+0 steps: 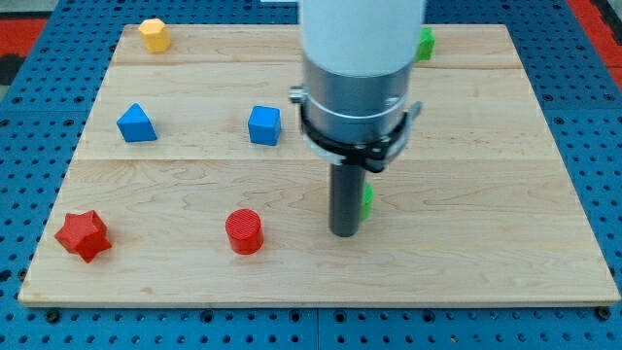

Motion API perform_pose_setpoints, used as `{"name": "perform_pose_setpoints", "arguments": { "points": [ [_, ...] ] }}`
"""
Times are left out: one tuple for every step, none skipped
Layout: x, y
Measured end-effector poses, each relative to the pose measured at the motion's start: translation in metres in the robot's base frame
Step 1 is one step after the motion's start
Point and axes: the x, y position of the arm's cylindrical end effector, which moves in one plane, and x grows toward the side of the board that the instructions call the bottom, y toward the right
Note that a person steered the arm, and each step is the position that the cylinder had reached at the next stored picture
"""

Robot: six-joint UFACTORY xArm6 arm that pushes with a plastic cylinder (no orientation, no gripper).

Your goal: Place the green circle towards the center of the board

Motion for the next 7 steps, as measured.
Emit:
{"name": "perform_pose_setpoints", "arguments": {
  "points": [
    [-0.002,0.03],
    [-0.004,0.058],
    [-0.017,0.038],
    [-0.032,0.007],
    [-0.044,-0.013],
    [-0.05,-0.028],
    [-0.066,-0.022]
  ]
}}
